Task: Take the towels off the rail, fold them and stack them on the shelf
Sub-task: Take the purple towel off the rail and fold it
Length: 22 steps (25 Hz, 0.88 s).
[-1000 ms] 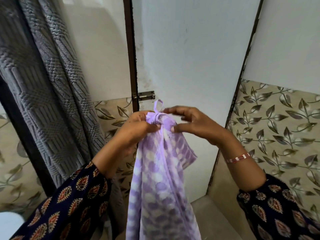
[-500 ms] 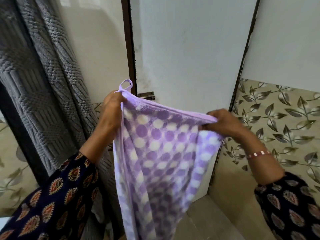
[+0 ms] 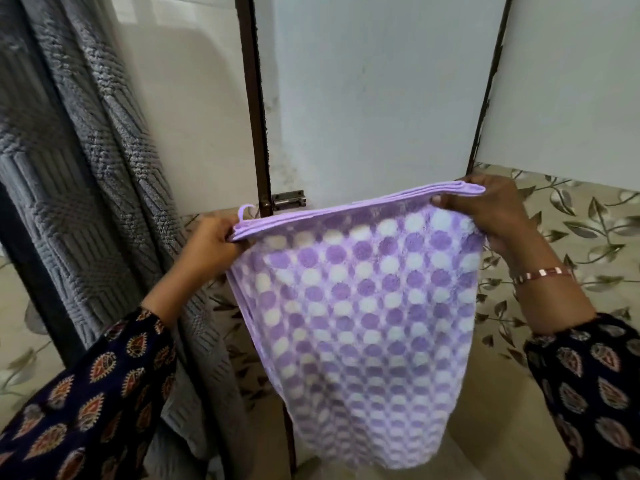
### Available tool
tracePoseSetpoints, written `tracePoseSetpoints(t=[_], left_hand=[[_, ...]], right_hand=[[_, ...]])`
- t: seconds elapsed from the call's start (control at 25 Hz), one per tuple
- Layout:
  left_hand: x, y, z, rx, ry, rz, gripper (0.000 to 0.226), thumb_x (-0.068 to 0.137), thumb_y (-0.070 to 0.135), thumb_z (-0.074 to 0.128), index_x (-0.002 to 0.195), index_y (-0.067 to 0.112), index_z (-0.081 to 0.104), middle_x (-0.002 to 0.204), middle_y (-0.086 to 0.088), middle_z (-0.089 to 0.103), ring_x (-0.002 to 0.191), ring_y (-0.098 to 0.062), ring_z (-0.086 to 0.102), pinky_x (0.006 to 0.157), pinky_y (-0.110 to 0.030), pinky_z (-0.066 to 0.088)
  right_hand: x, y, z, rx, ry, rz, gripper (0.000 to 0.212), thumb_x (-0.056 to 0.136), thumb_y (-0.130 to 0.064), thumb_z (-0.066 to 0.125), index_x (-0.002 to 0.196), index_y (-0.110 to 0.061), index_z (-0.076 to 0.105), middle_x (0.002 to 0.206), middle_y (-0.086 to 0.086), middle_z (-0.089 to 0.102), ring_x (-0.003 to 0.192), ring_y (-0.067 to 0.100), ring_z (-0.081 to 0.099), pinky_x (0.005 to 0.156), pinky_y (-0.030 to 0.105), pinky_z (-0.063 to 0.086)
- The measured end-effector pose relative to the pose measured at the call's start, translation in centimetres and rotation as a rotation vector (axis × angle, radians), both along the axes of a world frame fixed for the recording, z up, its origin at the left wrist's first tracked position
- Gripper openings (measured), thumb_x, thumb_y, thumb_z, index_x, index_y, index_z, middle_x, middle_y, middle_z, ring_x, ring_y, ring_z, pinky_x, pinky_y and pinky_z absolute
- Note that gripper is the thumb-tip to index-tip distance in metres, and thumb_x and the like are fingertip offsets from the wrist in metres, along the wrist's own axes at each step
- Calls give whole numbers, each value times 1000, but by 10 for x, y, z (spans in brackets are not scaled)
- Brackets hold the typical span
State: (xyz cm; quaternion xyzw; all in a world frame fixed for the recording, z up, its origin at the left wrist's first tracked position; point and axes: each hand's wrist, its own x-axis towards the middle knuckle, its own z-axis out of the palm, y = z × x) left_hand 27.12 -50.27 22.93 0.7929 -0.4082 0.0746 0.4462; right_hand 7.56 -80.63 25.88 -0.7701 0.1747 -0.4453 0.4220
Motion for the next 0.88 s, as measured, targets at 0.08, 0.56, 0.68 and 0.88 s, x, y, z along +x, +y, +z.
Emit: tracePoseSetpoints(t=[0.08,0.56,0.68,0.88], left_hand=[[0,-2,-5,-84,10,50,19,78,11,64,70,29,63,59,-5,60,54,-6,51,55,-26,43],[-8,-11,20,-705,544,-40,16,87,13,58,71,15,62,50,9,67,44,-4,59,50,-17,50],[-6,-1,30,-680,514,-104,29,89,12,54,63,16,68,52,8,68,46,-3,61,49,-14,50],[-4,3,25,-698,640,-142,22,90,17,52,73,13,65,55,4,70,49,-7,65,50,-17,53]], right_hand=[[-10,4,9,-27,-63,67,25,61,-18,82,76,-5,68,48,-17,60,48,-3,44,46,11,35],[-5,-8,-27,390,-67,287,25,66,-19,76,90,-16,69,67,-12,74,62,1,68,57,21,55],[-1,3,-17,448,-175,359,44,42,-39,80,81,-20,71,75,-8,76,68,6,70,55,19,53],[14,12,-4,386,-279,259,17,70,-28,72,87,-26,68,79,-13,74,87,11,68,81,28,55]])
